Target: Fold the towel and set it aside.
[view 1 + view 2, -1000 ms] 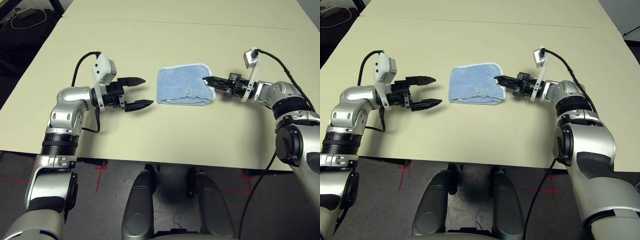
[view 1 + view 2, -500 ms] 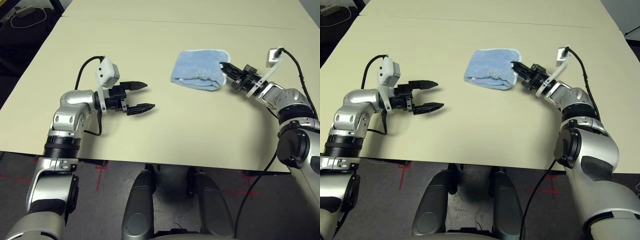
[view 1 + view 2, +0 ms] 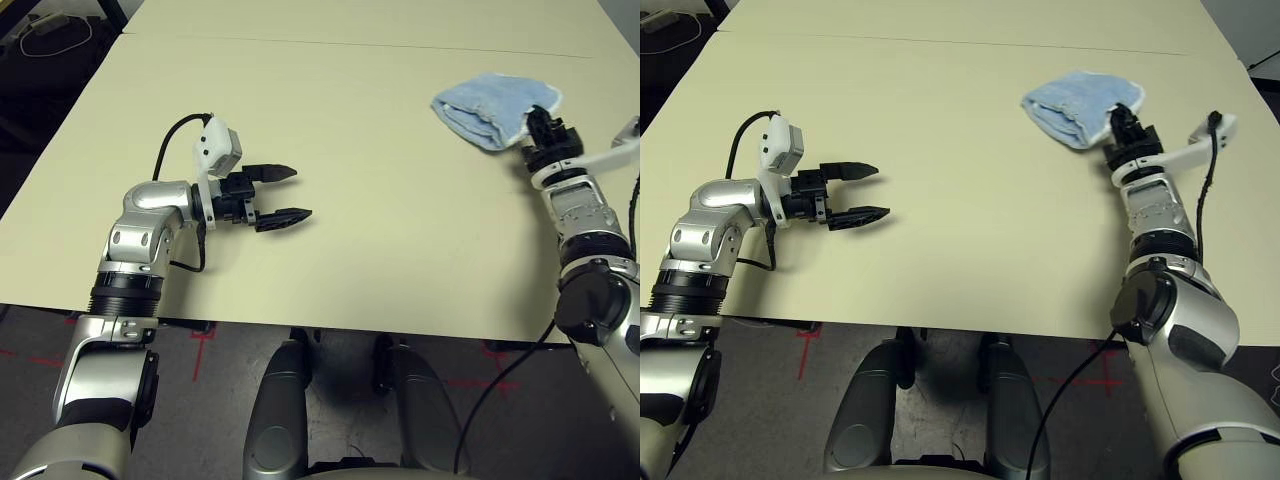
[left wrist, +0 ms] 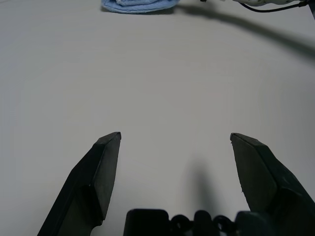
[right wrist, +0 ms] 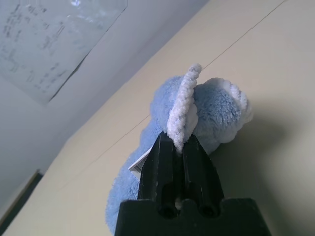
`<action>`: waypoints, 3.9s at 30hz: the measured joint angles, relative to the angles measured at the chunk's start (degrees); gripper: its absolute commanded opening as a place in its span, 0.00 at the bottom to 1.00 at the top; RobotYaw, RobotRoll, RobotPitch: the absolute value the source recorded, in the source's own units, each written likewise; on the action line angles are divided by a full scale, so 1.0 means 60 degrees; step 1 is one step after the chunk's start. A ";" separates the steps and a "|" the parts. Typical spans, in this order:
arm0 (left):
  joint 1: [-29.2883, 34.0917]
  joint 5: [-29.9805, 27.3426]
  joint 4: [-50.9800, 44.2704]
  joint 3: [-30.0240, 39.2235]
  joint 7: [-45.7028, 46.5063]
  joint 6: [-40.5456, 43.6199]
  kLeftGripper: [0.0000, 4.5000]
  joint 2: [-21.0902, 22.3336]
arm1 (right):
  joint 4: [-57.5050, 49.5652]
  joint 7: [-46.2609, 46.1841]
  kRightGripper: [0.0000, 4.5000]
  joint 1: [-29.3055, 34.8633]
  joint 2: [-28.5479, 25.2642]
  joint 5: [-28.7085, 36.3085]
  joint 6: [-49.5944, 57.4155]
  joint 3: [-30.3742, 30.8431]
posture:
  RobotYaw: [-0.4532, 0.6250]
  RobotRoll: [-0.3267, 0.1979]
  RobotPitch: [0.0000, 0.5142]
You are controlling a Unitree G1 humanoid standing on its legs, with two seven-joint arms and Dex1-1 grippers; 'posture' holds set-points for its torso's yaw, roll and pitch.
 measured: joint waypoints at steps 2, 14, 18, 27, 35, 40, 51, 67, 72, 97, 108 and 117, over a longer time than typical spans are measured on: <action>0.0000 -0.0007 0.0000 0.0000 0.0000 0.0016 1.00 -0.0008 | 0.0074 -0.0151 0.01 0.0003 -0.0060 -0.0019 -0.0182 0.0011 | 0.41 0.62 0.53; 0.0001 -0.0118 -0.0002 -0.0001 0.0028 0.0068 1.00 -0.0050 | 0.0437 -0.0940 0.01 0.0003 -0.0337 0.0039 -0.0746 -0.0199 | 0.41 0.62 0.51; 0.0001 -0.0126 -0.0002 -0.0001 0.0035 0.0085 1.00 -0.0044 | 0.0436 -0.1135 0.01 0.0151 -0.0377 0.0168 -0.0900 -0.0372 | 0.41 0.62 0.51; -0.0015 -0.0127 -0.0001 -0.0057 0.0033 0.0091 1.00 -0.0037 | 0.0314 -0.1635 0.01 0.0578 -0.0077 0.0440 -0.1295 -0.0638 | 0.41 0.62 0.51; -0.0016 -0.0126 0.0007 -0.0058 0.0034 0.0091 1.00 -0.0037 | 0.0198 -0.1932 0.01 0.0606 -0.0077 0.0419 -0.1170 -0.0529 | 0.42 0.62 0.50; -0.0017 -0.0123 0.0025 -0.0058 0.0041 0.0090 1.00 -0.0030 | 0.0135 -0.1970 0.36 0.0616 -0.0050 0.0456 -0.0803 -0.0527 | 0.42 0.62 0.50; -0.0244 -0.0117 0.0310 -0.0086 0.0047 -0.0020 1.00 -0.0007 | -0.2931 -0.2393 0.99 0.2248 0.0562 0.0949 0.0729 -0.0329 | 0.41 0.62 0.51; -0.0377 -0.0119 0.0441 0.0032 0.1176 0.0055 1.00 -0.0449 | -0.5929 -0.0435 0.99 0.3666 -0.0415 -0.0111 0.0478 0.1565 | 0.42 0.62 0.52; -0.0379 0.0175 0.0444 0.0671 0.3564 -0.0218 1.00 -0.1188 | -0.4357 0.0483 0.99 0.2772 -0.0437 -0.1023 -0.0894 0.2440 | 0.44 0.62 0.51; -0.1470 0.1791 0.5698 0.2492 1.0912 -0.5654 1.00 -0.2285 | 0.0016 -0.3072 0.99 0.0451 0.1314 -0.3366 -0.4113 0.3528 | 0.42 0.62 0.44; -0.1604 0.0996 0.6028 0.2599 0.8845 -0.5663 1.00 -0.1981 | 0.0024 -0.1277 0.99 0.0523 0.1376 -0.3487 -0.4908 0.3739 | 0.42 0.62 0.43; -0.1629 0.0972 0.6027 0.2626 0.8675 -0.5661 1.00 -0.1782 | 0.0024 -0.1443 0.99 0.0661 0.1487 -0.3396 -0.5093 0.3572 | 0.41 0.62 0.43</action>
